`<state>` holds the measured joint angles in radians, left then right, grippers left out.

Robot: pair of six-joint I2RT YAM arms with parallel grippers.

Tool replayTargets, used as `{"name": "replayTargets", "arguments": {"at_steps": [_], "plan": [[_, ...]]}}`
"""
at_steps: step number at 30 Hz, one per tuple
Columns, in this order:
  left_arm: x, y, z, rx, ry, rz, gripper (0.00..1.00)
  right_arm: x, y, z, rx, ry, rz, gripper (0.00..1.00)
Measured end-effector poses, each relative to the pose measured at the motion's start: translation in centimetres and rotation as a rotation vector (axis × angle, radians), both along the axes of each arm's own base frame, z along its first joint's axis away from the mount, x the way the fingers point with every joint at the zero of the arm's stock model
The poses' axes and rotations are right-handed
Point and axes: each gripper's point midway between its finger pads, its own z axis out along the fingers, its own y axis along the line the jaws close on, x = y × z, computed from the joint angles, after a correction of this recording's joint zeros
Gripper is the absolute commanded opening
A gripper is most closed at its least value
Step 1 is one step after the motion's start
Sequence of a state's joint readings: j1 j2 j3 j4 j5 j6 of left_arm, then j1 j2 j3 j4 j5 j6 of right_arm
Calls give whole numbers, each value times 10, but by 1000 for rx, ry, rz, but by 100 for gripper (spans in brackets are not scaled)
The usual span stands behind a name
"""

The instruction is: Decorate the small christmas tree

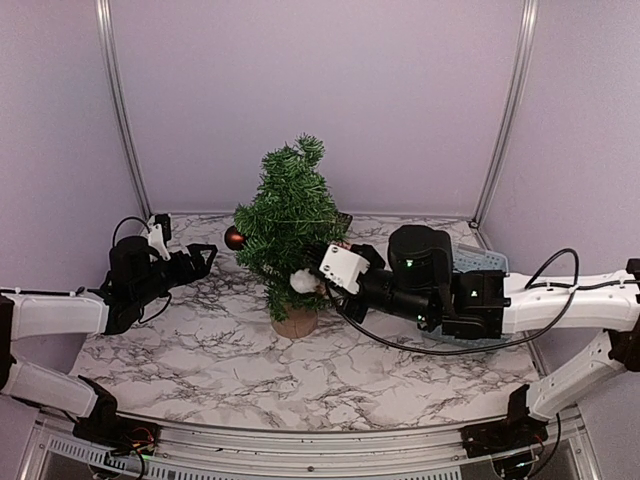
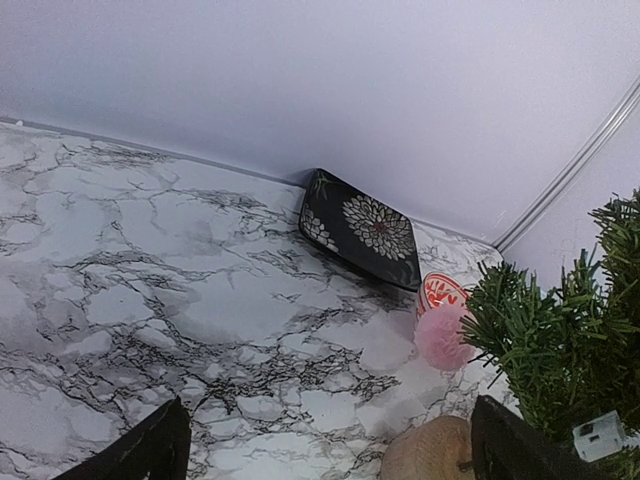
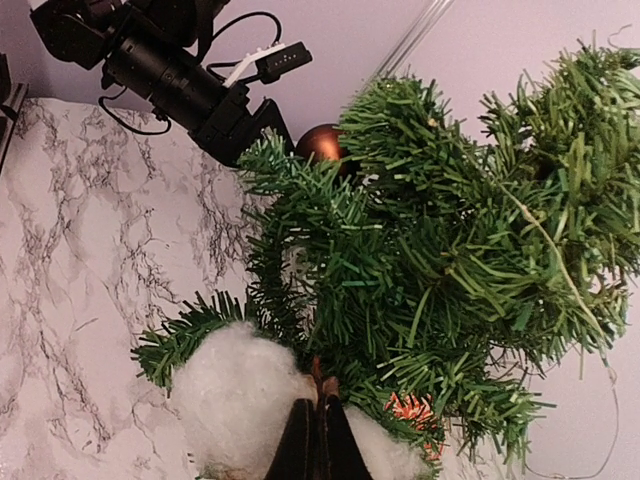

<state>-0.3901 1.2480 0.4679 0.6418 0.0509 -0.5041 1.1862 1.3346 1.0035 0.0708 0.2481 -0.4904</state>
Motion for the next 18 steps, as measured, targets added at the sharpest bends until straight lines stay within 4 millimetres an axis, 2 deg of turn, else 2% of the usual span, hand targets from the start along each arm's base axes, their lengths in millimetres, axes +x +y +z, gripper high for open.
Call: {"name": "replayTargets", "arguments": {"at_steps": [11,18], "plan": [[0,0,0,5,-2,-2,99,19,20,-48,-117,-35,-34,0],[-1,1,-2,12,-2,-3,99,40,17,-56,-116,-29,-75,0]]}}
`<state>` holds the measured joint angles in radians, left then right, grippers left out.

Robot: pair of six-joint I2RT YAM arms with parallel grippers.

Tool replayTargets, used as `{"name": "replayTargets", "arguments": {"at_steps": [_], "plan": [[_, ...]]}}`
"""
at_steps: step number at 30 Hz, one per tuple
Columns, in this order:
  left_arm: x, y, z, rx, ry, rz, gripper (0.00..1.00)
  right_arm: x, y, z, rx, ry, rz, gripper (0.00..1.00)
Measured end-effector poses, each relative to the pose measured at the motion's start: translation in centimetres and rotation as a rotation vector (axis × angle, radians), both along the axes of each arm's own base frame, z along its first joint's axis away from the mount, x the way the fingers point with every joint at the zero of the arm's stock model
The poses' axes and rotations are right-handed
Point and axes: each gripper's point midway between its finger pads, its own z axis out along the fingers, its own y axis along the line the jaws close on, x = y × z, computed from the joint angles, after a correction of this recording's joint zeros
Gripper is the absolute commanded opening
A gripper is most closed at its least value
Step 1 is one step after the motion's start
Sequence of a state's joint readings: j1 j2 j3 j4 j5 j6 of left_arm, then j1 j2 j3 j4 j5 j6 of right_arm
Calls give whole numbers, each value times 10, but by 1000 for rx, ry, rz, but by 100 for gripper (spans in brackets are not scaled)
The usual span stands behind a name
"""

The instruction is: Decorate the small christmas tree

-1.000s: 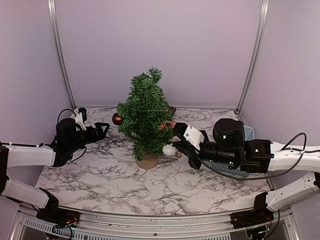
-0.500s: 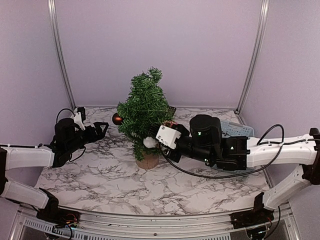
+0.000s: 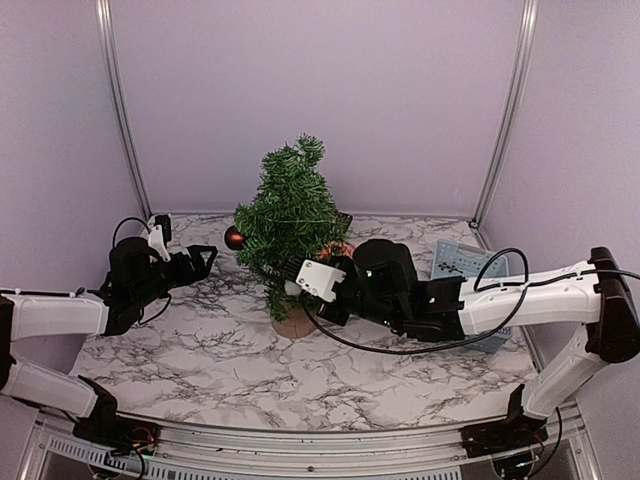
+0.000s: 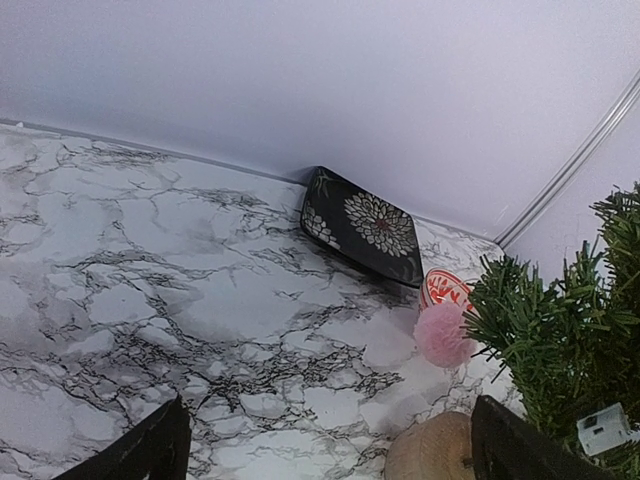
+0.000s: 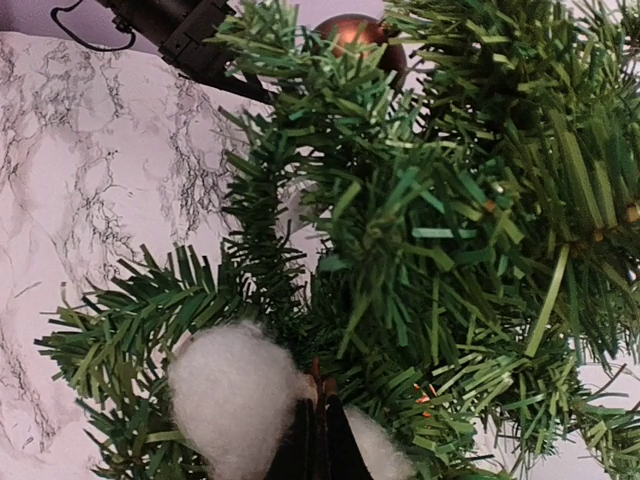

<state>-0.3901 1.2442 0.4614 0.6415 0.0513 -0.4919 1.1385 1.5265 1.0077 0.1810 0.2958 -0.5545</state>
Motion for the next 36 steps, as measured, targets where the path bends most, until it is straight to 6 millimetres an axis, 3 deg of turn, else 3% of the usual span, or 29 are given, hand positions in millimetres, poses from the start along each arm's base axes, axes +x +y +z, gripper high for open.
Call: {"name": "replayTargets", "arguments": {"at_steps": [8,15,20,25,30,36], "plan": [[0,0,0,3,0,-1,99,14,3,-1,18,-9,-24,4],[0,0,-1,3,0,-1,99,15,8,-7,14,7,-17,30],[-1,0,-1,4,0,-1,99,12,7,-3,31,24,-11,40],[0,0,-1,4,1,-1,99,3,3,20,78,22,2,49],[0,0,-1,4,1,-1,99,-12,-5,55,168,21,42,53],[0,0,-2,4,2,-1,99,-28,-17,65,209,61,87,52]]}}
